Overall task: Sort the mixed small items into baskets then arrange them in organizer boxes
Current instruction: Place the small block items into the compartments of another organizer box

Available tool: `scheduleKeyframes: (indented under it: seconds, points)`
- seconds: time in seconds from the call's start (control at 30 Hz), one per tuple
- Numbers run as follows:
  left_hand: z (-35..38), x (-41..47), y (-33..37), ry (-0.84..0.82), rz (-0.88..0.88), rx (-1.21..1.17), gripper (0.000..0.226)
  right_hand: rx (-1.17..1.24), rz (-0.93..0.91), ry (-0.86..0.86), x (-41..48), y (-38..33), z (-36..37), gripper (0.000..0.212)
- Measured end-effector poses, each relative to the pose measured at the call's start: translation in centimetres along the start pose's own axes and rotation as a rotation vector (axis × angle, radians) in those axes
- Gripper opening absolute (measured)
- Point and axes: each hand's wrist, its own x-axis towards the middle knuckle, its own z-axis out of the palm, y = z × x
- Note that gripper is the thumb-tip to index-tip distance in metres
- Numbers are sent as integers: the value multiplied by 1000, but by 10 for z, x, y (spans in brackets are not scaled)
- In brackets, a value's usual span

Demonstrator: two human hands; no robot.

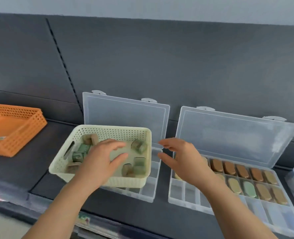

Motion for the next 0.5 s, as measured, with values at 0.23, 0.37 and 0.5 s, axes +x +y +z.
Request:
scheduleKeyframes:
  seconds: [0.23, 0.37, 0.5]
  points:
    - [-58, 44, -118, -75, 21, 267, 26, 38, 76, -156, 61, -57, 66, 41]
    - [-55, 75, -144, -224, 145, 477, 29, 13, 124, -239, 78, -67, 87, 41]
    - [-44, 90, -158, -270, 212, 581, 32, -24, 194, -254, 79, -70, 95, 40]
